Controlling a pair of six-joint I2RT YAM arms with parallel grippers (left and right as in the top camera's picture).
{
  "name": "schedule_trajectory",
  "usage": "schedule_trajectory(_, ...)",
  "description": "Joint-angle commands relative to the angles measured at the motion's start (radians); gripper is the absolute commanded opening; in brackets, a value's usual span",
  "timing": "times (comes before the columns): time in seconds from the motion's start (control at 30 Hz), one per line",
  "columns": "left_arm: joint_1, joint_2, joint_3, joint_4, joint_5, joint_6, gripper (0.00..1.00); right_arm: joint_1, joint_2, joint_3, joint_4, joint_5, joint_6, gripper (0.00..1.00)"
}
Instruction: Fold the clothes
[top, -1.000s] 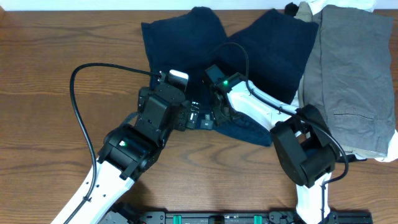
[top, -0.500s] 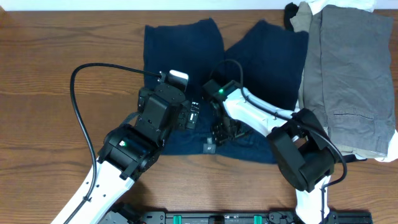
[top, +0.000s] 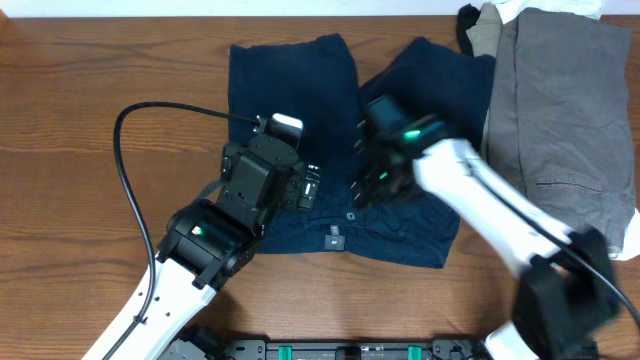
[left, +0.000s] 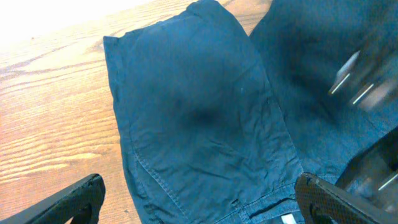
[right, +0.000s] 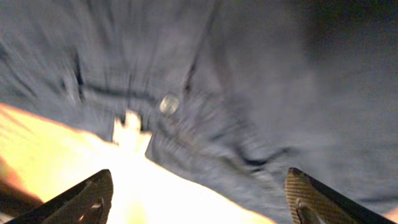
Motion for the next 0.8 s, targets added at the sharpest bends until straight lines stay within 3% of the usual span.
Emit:
schedule_trajectory(0.0, -0.002, -0.001, 0.023, -0.004, -0.009, 0.006, 0.98, -0.089, -0.081, 0.008, 0.008, 0.042, 0.011, 0.87)
schedule_trajectory(0.27, -0.002, -0.003, 0.023, -0.022, -0.009, -0.017, 0.98, -0.222, -0.262, 0.009, -0.019, 0.054, 0.007, 0.89)
schedule_trajectory(0.57, -0.002, -0.013, 0.023, -0.045, -0.009, -0.092, 0.98, -0.212, -0.473, 0.008, -0.067, 0.079, 0.008, 0.91)
schedule_trajectory(0.77, 0.008, 0.035, 0.023, -0.064, -0.009, -0.166, 0.98, -0.161, -0.515, 0.008, -0.070, 0.080, 0.008, 0.91)
